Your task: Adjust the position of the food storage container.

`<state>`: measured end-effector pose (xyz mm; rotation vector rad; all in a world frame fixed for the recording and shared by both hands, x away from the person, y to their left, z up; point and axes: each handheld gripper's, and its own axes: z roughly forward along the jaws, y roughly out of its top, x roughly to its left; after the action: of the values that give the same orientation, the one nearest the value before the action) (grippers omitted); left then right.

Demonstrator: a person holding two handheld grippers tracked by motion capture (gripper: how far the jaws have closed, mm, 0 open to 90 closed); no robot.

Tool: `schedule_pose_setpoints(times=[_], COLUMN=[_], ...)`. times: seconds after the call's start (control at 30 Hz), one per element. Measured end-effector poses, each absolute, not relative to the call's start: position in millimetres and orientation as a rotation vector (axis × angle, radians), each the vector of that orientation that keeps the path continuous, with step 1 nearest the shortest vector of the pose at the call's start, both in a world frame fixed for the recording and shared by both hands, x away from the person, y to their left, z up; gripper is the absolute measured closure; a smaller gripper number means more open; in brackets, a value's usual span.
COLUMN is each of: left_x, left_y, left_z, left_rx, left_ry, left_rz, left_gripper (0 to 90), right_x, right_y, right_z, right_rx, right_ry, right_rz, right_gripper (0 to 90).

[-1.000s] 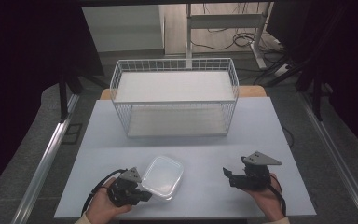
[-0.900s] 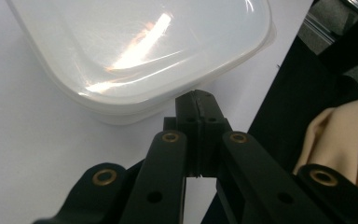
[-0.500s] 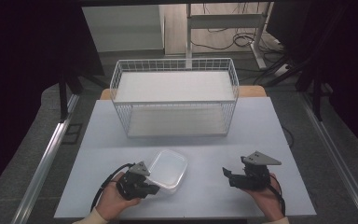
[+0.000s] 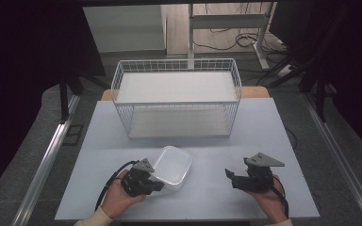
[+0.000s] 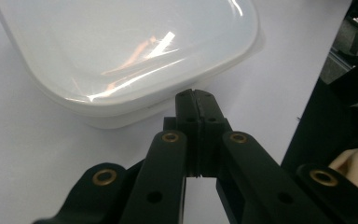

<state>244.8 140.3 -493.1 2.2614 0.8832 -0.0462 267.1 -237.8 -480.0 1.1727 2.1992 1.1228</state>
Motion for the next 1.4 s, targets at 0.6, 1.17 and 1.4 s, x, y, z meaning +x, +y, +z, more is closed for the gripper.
schedule_pose_setpoints(times=[0.6, 1.17, 1.4], left_x=[278, 295, 292], left_y=[183, 172, 173], left_z=[-462, -492, -495], left_rx=[2.143, 2.196, 2.19], left_ry=[1.036, 1.105, 1.102], left_rz=[0.102, 0.054, 0.017], left_gripper=[89.9, 89.8, 89.8], right_x=[265, 265, 266], right_y=[-238, -238, -238], right_z=[-477, -478, -479], right_rx=[1.187, 1.183, 1.182], right_ry=[2.181, 2.189, 2.202], right_rz=[1.139, 1.135, 1.127], right_gripper=[17.8, 17.8, 17.8])
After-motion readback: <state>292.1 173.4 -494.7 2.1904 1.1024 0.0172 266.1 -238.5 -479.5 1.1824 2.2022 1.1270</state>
